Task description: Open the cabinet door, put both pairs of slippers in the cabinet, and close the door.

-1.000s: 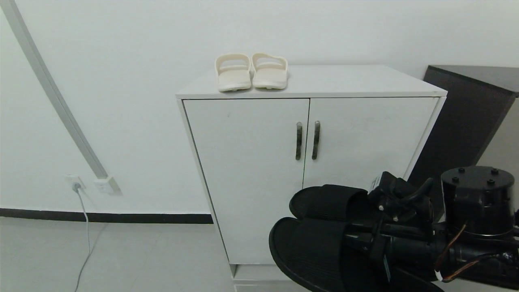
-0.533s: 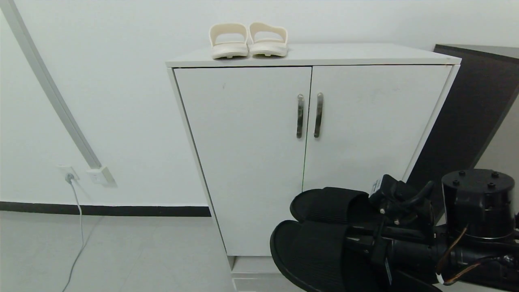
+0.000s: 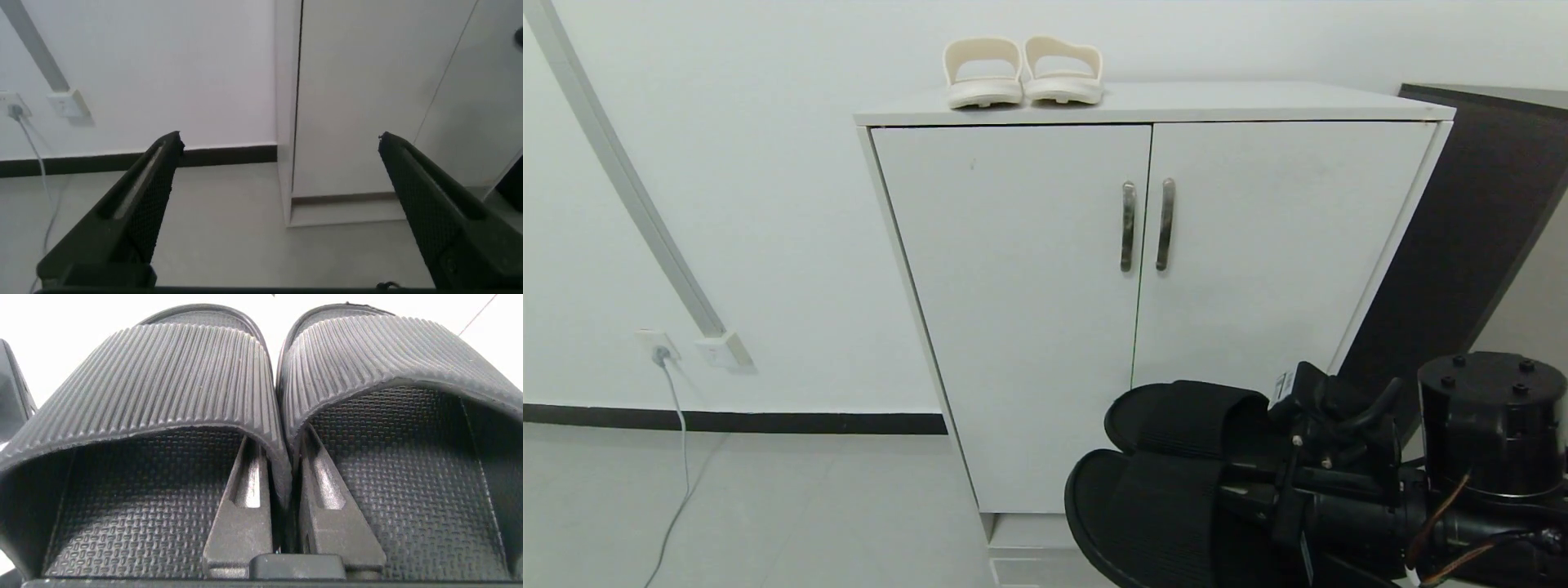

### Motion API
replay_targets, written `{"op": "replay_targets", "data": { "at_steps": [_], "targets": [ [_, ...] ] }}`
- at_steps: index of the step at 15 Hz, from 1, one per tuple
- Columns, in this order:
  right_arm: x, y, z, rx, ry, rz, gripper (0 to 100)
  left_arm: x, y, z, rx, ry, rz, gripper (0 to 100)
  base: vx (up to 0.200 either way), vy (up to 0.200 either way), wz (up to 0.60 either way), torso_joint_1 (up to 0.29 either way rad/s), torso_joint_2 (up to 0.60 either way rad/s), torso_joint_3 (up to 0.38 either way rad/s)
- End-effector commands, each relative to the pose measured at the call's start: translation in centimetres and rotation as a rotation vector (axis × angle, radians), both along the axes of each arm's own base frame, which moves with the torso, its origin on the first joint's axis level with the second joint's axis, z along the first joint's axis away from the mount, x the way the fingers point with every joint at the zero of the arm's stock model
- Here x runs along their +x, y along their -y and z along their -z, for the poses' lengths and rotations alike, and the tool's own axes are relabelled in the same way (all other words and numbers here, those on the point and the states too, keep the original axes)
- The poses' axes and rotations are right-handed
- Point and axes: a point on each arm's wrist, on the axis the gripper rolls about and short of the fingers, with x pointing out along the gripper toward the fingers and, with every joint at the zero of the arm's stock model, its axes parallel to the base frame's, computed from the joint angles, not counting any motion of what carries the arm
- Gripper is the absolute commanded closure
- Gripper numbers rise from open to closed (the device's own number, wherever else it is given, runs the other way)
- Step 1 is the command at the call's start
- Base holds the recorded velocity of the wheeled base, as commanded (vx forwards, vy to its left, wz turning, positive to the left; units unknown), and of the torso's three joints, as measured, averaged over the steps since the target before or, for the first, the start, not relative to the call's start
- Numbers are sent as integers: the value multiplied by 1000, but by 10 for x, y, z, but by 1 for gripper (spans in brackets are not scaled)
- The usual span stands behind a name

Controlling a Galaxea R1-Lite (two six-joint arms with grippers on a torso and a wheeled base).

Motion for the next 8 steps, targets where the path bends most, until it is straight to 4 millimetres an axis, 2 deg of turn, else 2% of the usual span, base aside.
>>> {"op": "replay_targets", "data": {
  "at_steps": [1,3,5,7,8],
  "targets": [
    [-1,-1,2,-8,-1,-6,100,17,1,-35,-32,-84,46,0,0,0,0,0,0,0],
    [-2,0,3,-12,-4,-8,100,42,4,-52,-45,-166,163,0,0,0,0,0,0,0],
    [-3,-2,3,-17,9,-17,100,68,8,-66,-63,-168,293,0,0,0,0,0,0,0],
    [-4,-2,4,-21,7,-24,100,100,11,-77,-72,-189,358,0,0,0,0,0,0,0],
    [-5,-2,5,-22,4,-27,100,107,12,-80,-73,-188,367,0,0,0,0,0,0,0]
  ]
}}
